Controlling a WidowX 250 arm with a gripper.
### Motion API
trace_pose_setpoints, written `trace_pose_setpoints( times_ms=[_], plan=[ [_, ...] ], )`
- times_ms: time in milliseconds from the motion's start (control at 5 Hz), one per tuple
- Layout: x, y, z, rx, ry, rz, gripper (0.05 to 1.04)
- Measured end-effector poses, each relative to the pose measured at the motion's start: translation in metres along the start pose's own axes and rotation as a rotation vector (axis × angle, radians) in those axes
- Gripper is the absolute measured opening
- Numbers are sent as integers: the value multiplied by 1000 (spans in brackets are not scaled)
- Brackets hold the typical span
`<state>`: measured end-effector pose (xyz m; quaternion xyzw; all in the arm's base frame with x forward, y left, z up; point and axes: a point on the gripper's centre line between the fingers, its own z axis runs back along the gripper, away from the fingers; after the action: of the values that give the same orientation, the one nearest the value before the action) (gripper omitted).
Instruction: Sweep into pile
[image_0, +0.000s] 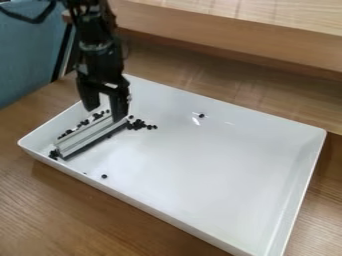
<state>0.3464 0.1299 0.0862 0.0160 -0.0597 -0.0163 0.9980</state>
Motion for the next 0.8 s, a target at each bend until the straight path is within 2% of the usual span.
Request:
trace_pose_setpoints(
  times_ms=[200, 400, 800],
  plan=[
    [0, -1, 19, 35, -29, 12, 1000],
    [3, -13, 23, 17, -36, -14, 1001],
    [21, -69, 27, -19, -49, -173, 1000]
  ],
)
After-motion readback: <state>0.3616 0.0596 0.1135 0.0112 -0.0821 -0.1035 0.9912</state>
